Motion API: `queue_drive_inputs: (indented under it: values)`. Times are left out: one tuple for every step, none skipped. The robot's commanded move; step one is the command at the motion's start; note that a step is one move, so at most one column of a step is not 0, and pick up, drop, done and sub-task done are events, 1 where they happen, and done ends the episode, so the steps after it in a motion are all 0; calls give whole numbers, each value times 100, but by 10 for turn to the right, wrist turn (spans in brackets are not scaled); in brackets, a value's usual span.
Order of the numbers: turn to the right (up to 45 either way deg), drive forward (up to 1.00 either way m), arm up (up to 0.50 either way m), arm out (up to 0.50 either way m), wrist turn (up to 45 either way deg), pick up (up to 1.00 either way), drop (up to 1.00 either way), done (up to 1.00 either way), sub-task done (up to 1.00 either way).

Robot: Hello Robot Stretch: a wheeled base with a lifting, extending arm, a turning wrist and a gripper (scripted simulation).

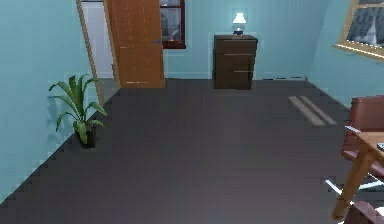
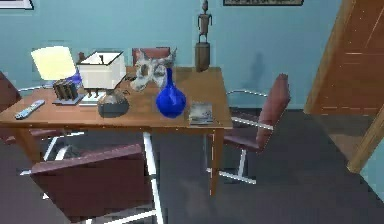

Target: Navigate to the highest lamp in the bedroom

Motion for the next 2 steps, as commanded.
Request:
queue_drive_inputs:
  values:
    - [0, 75, 0, 0, 0, 0, 0, 0, 0]
    - [450, 0, 0, 0, 0, 0, 0, 0, 0]
